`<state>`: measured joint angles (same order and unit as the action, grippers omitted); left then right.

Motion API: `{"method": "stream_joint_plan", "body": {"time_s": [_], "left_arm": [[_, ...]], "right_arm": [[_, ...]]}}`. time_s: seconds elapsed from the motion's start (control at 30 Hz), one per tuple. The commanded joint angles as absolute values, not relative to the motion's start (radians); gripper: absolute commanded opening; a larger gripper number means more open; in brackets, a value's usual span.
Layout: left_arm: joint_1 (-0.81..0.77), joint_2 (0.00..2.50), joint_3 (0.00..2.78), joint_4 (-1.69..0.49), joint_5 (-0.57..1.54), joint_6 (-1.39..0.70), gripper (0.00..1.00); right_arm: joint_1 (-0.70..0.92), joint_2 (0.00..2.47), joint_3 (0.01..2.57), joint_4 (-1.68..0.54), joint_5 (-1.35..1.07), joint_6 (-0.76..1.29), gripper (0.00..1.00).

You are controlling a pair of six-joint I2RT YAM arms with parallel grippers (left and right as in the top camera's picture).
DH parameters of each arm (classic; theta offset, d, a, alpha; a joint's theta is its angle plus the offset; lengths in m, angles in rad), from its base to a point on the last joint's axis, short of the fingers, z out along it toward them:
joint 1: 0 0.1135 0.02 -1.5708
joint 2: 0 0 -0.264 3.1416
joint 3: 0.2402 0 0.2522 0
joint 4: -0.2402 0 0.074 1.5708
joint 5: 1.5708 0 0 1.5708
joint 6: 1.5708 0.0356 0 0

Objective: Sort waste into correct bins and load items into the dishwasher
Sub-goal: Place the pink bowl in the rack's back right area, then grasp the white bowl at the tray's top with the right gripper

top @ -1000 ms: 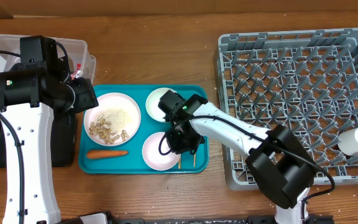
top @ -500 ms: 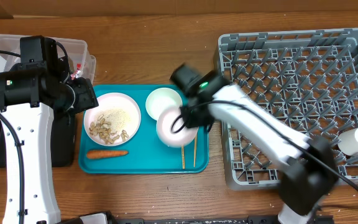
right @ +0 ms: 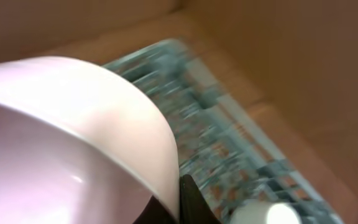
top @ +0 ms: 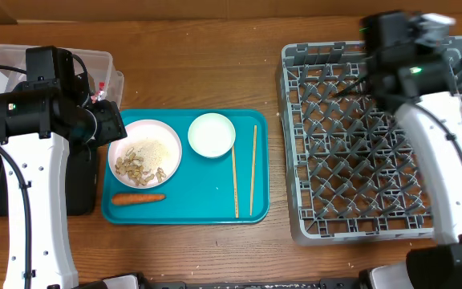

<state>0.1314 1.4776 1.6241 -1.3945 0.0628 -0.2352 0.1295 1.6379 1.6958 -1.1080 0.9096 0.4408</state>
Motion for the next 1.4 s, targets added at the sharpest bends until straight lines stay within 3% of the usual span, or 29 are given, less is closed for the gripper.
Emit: {"method": "stream_joint_plan", "body": {"time_s": [0.0,0.13,0.43,1.03,1.1,1.13,1.17,1.23,1.37], "left_arm": [[0.133,1.472,1.639,-1.394,0.052,-0.251,0.66],[0.133,1.472,1.639,-1.394,0.052,-0.251,0.66],[0.132,1.472,1.639,-1.395,0.053,-0.251,0.66],[0.132,1.472,1.639,-1.387,0.053,-0.251,0.66],[0.132,1.472,1.639,-1.387,0.053,-0.251,0.66],[0.132,1.472,1.639,-1.387,0.052,-0.251,0.66],[0.132,1.472,1.639,-1.386,0.052,-0.251,0.66],[0.132,1.472,1.639,-1.386,0.052,-0.251,0.66],[0.132,1.472,1.639,-1.386,0.052,-0.251,0.66]], "right_arm": [[0.005,1.643,1.671,-0.988,1.212,0.453,0.04],[-0.137,1.725,1.650,-0.834,1.233,0.310,0.04],[-0.257,1.937,1.649,-0.804,1.248,0.307,0.04],[-0.096,2.083,1.614,-1.047,1.016,0.528,0.04],[-0.075,2.083,1.614,-1.087,0.982,0.528,0.17],[-0.063,2.083,1.614,-1.114,0.953,0.528,0.45],[-0.056,2.083,1.615,-1.133,0.939,0.529,0.61],[-0.044,2.083,1.615,-1.166,0.936,0.529,0.74],[-0.022,2.064,1.617,-1.216,0.937,0.558,0.88]]}}
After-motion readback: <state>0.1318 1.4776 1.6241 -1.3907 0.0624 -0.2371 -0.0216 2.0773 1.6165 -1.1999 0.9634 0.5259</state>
